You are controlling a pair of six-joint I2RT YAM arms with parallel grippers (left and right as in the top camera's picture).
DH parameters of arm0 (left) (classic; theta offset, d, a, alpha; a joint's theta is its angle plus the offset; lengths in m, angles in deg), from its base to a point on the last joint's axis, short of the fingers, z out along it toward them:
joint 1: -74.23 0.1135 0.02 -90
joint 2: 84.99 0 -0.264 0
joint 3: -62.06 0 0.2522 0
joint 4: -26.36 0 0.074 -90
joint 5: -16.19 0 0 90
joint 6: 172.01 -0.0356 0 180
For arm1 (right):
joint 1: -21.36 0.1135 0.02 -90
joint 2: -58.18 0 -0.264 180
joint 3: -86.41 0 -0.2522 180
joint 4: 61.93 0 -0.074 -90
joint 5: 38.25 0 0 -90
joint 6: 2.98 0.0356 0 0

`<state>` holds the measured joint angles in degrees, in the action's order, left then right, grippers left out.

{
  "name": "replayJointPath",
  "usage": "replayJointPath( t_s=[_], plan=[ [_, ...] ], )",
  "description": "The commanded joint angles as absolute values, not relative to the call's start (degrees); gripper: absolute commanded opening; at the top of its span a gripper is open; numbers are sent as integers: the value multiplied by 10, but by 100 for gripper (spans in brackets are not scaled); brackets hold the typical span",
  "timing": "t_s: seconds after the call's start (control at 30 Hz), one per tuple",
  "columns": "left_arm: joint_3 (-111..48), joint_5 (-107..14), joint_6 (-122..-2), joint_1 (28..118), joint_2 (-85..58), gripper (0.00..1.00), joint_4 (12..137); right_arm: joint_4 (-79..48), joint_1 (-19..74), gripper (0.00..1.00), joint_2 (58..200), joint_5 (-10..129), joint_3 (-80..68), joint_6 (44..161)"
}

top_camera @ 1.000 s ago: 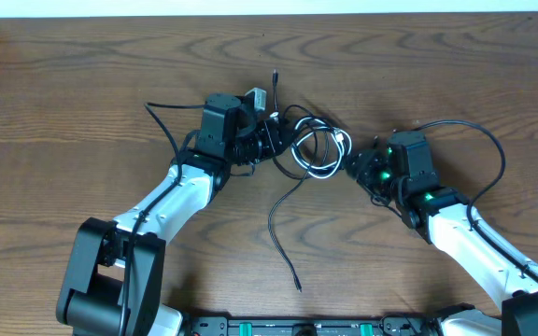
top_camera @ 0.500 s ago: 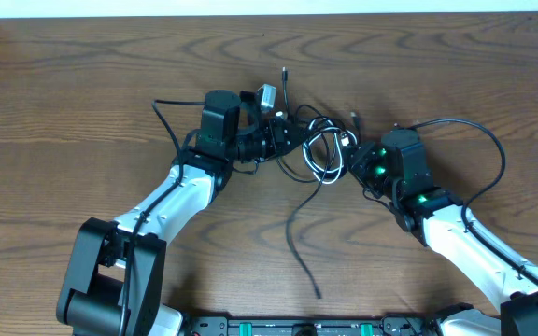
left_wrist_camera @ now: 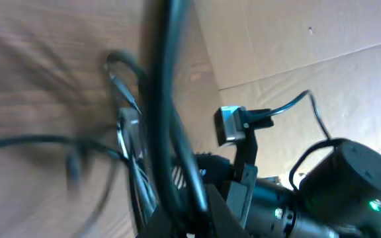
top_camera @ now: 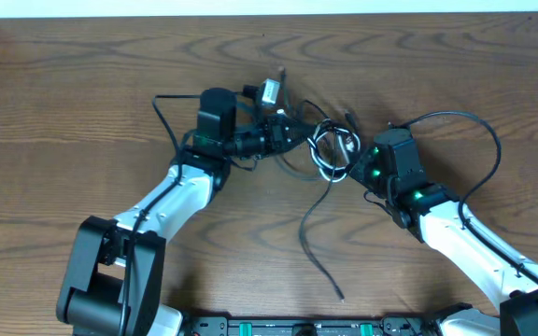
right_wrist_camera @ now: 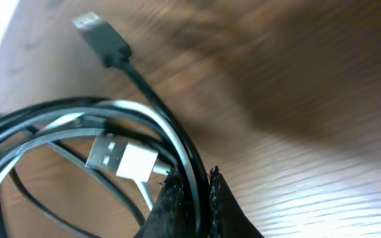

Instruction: Untangle cables

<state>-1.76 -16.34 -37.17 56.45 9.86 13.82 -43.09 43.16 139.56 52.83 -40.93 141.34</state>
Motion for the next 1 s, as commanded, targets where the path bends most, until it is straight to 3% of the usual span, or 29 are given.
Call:
replayJointPath(
  t_s=[0.0,0.17,0.4,0.7,0.97],
  plan=[
    [-26,-145,-456,613,89,8,143,-402,399,1,1407,405,-422,1296],
    [-26,-166,-534,653,89,8,206,-397,345,1,1394,399,-422,1255],
    [-26,-321,-570,661,89,7,353,-396,290,1,1346,408,-422,1229],
    [-26,-345,-582,660,89,8,393,-402,287,1,1334,409,-422,1191],
    [-26,-343,-459,660,89,8,399,-420,287,3,1333,634,-422,1212]
  ],
)
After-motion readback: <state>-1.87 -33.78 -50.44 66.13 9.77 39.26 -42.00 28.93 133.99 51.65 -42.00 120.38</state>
